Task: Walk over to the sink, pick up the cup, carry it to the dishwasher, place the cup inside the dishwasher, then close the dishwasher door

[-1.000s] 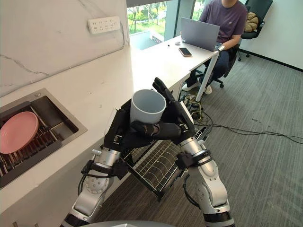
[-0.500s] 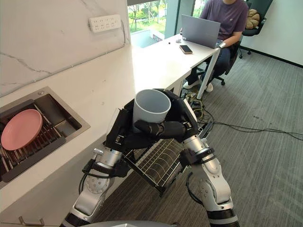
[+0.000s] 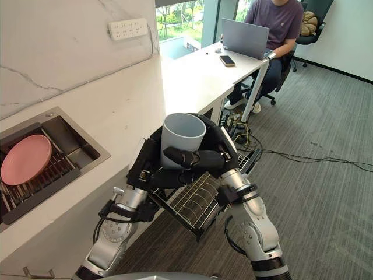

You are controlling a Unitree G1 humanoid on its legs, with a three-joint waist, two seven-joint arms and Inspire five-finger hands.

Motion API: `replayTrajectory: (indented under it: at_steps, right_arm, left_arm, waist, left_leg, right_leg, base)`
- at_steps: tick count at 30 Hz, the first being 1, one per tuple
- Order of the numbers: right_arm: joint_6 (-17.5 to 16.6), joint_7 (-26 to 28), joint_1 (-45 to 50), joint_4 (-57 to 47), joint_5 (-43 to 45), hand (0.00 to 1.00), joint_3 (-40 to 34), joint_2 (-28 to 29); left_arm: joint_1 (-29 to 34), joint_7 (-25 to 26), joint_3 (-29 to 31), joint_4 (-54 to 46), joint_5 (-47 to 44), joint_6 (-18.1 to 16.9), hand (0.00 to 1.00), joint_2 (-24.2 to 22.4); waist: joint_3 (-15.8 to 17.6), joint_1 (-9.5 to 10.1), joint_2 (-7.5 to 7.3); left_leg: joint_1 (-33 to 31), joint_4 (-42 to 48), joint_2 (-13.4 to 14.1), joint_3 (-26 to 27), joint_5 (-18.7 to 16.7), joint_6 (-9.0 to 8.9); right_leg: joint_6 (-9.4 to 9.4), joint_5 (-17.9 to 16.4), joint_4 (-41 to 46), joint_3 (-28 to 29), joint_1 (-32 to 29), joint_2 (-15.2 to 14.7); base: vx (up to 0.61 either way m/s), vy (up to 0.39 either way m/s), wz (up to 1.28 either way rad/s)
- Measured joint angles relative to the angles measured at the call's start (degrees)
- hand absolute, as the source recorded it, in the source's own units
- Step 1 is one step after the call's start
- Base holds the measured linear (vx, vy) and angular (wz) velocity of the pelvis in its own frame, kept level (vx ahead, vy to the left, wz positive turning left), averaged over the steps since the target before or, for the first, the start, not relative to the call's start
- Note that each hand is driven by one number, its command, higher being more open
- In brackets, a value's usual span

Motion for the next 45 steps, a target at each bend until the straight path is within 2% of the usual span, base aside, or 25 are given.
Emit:
replayTrajectory:
  at_steps: [9, 13, 19, 21, 23, 27, 31, 38, 43, 45]
  right_arm:
    - [0.0, -1.6, 1.8, 1.3, 6.1, 0.00, 1.2, 3.3]
    - [-0.1, -2.6, 2.8, 1.3, 10.1, 0.00, 1.2, 6.6]
    - [-1.7, -3.7, 3.3, 2.5, 17.6, 0.00, 1.3, 10.6]
    - [-3.0, -4.2, 3.3, 2.9, 19.7, 0.00, 1.4, 12.0]
    - [-7.6, -5.6, 3.2, 2.9, 24.2, 0.00, 0.3, 14.4]
    - [-12.3, -6.0, 3.2, 3.0, 27.4, 0.00, -3.0, 14.7]
    - [-15.6, -7.0, 3.2, 2.9, 28.6, 0.00, -4.8, 14.8]
    - [-16.7, -7.4, 3.3, 2.9, 28.5, 0.00, -6.4, 14.9]
    - [-16.3, -9.5, 3.5, 2.5, 24.9, 0.00, -9.5, 14.9]
    - [-15.7, -10.5, 3.9, 2.4, 19.9, 0.00, -10.6, 14.8]
  left_arm:
    - [2.3, -0.8, 0.5, -0.2, -0.7, 0.1, 1.00, -0.5]
    - [3.1, -1.4, 0.5, -1.2, -2.6, 0.3, 1.00, -0.9]
    - [3.7, -2.3, 0.7, -1.2, -4.6, 0.5, 1.00, -4.6]
    - [4.0, -2.4, 0.7, -1.2, -5.1, 0.6, 1.00, -5.0]
    - [5.8, -3.0, 0.5, -1.2, -5.3, 0.8, 1.00, -4.9]
    - [8.4, -3.6, 1.1, -1.2, -7.9, 2.1, 1.00, -4.9]
    - [8.4, -7.0, 2.1, -1.2, -13.1, 4.9, 1.00, -4.9]
    - [9.2, -13.7, 2.4, -1.2, -17.0, 5.8, 1.00, -5.0]
    - [10.0, -23.3, 3.1, -1.1, -24.1, 12.0, 1.00, -4.9]
    - [10.8, -27.3, 2.9, -0.7, -24.9, 14.9, 1.00, -4.6]
  waist:
    - [0.1, 0.13, 0.05]
    - [0.5, 0.22, 0.13]
    - [0.5, 0.67, 0.16]
    - [0.5, 0.86, 0.16]
    - [0.5, 1.33, 0.17]
    - [0.5, 1.48, 0.17]
    - [0.5, 1.52, 0.17]
    - [0.5, 1.65, 0.18]
    - [0.5, 2.63, 0.19]
    - [0.5, 2.61, 0.22]
  left_leg:
    - [1.4, -2.7, -0.7, -1.2, 1.4, 0.13]
    - [1.8, -3.7, -0.9, -1.4, 1.9, 0.29]
    - [2.5, -5.0, -1.5, -1.9, 2.6, 0.64]
    - [2.6, -5.2, -1.5, -2.3, 2.7, 0.71]
    - [2.6, -5.3, -1.7, -2.7, 2.7, 0.77]
    - [3.4, -6.1, -2.0, -3.0, 3.0, 1.05]
    - [3.6, -6.4, -2.0, -2.9, 3.1, 1.10]
    - [4.2, -6.6, -2.0, -3.0, 3.1, 1.09]
    - [4.1, -6.7, -2.0, -3.1, 3.1, 1.06]
    - [4.1, -6.7, -2.0, -3.0, 3.1, 1.05]
  right_leg:
    - [0.00, 0.0, 0.0, -1.1, 0.7, -0.2]
    - [0.00, 0.0, 0.0, -1.3, 0.8, -0.4]
    - [0.00, 0.0, 0.0, -2.1, 1.2, -0.7]
    - [0.00, 0.0, 0.0, -2.5, 1.4, -0.8]
    - [0.01, 0.0, 0.0, -2.9, 1.7, -0.9]
    - [0.01, 0.0, 0.1, -3.4, 2.2, -1.0]
    - [0.01, 0.0, 0.1, -3.7, 2.3, -1.1]
    - [0.01, 0.0, 0.1, -4.0, 3.0, -1.1]
    - [0.02, 0.0, 0.1, -4.2, 3.0, -1.1]
    - [0.02, 0.0, 0.1, -4.2, 2.9, -1.1]
  base:
    - [-0.02, -0.009, 0.07]
    - [-0.02, -0.007, 0.02]
    - [-0.03, -0.005, 0.05]
    - [-0.03, -0.014, 0.10]
    - [-0.02, -0.014, 0.11]
    - [-0.01, -0.006, 0.05]
    - [-0.02, -0.013, 0.00]
    - [-0.01, -0.008, 0.00]
    - [-0.03, -0.016, 0.00]
    - [0.00, 0.000, 0.00]
